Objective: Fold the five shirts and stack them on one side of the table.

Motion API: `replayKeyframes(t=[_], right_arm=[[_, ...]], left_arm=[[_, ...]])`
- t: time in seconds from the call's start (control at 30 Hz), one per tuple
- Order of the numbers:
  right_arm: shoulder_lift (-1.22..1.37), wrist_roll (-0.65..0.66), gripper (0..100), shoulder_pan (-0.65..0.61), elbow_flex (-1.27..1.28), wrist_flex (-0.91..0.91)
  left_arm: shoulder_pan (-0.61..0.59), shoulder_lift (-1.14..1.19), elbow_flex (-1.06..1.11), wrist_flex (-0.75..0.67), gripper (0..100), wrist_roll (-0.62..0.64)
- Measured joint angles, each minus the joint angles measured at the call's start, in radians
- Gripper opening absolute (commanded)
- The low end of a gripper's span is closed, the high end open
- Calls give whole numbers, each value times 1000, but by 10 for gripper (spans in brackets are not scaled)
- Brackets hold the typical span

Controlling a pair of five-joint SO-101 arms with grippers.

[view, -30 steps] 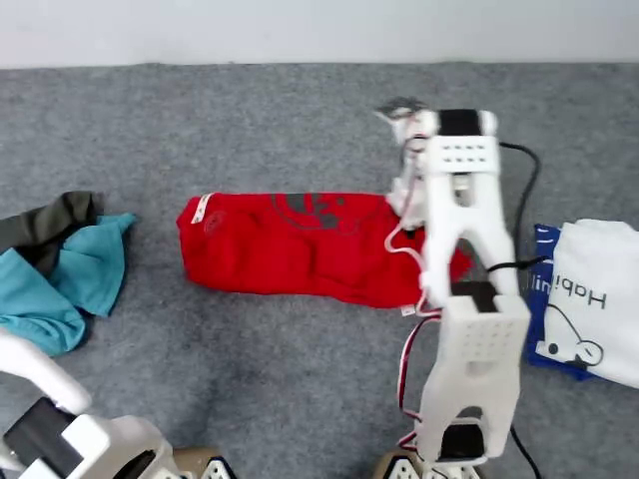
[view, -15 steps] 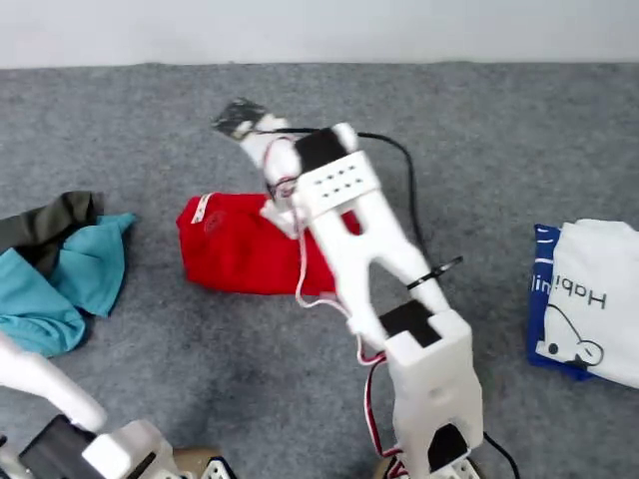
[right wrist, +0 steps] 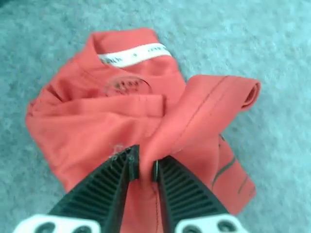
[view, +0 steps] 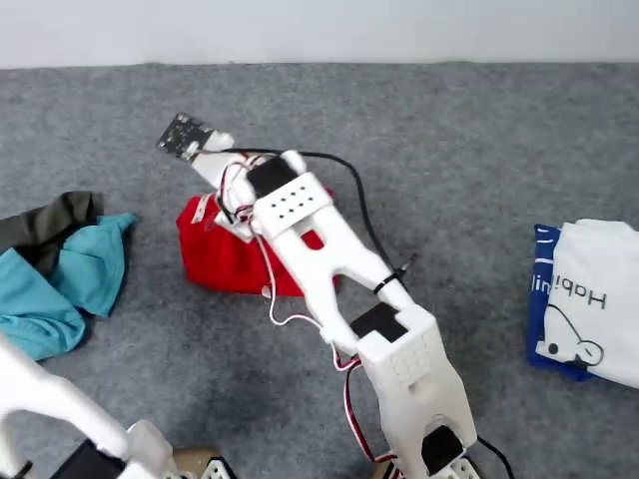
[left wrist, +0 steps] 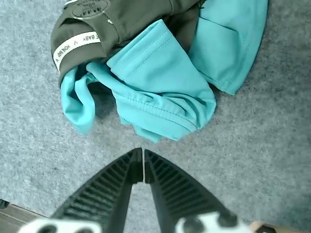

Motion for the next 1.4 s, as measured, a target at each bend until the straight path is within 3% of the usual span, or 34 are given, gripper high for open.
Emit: replayKeyframes(t=[0.13, 0.3, 0.37, 0.57, 0.73, 0.9, 1.13, 1.27, 1.4], right_arm=[[23, 0, 24, -31, 0, -55], [29, 0, 195, -58, 0, -109], [29, 0, 221, -66, 0, -118], [29, -18, 210, -77, -69, -69], [29, 2, 0, -72, -166, 58], [66, 123, 9, -9, -176, 184], [190, 166, 10, 101, -176, 229], [212, 169, 10, 55, -176, 229], [216, 169, 10, -83, -176, 229]], left_arm=[[0, -12, 21, 0, 16, 0], [0, -15, 34, 0, 16, 0], [0, -15, 34, 0, 16, 0], [0, -15, 34, 0, 16, 0], [0, -15, 34, 0, 16, 0], [0, -15, 34, 0, 16, 0], [0, -15, 34, 0, 16, 0], [0, -15, 34, 0, 16, 0], [0, -15, 34, 0, 16, 0]])
